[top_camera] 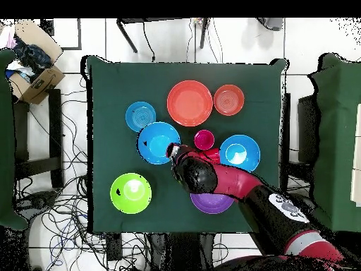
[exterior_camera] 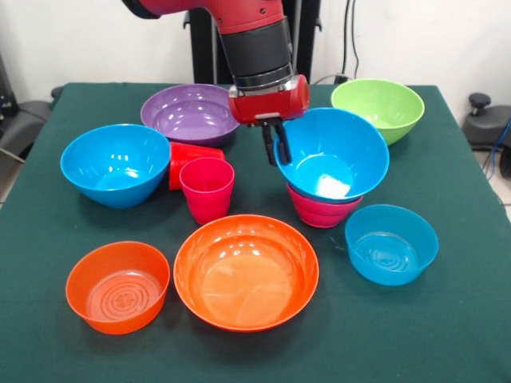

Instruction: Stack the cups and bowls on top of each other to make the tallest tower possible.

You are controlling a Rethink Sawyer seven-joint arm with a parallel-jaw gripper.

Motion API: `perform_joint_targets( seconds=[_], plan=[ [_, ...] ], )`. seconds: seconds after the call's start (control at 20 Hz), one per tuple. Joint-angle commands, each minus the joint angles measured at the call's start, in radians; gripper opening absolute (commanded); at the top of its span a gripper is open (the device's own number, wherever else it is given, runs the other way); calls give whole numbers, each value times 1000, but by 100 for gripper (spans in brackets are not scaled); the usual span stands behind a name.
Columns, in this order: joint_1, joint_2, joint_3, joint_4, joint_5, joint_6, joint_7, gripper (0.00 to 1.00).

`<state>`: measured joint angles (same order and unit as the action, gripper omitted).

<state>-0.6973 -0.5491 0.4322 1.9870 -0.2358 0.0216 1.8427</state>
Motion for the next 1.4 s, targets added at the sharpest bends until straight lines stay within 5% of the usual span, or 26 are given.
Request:
perform_joint_targets(
  seconds=[0.05,0.3,0.8,1.4],
  plan=[
    [17,47,24,-58,-23,10,81,0],
    [71,29,-69,-89,-77,-129,85,0],
    [80,46,-74,-101,-69,-235,112,0],
    [78,41,-68,-98,-33,-155,101,0]
  ],
)
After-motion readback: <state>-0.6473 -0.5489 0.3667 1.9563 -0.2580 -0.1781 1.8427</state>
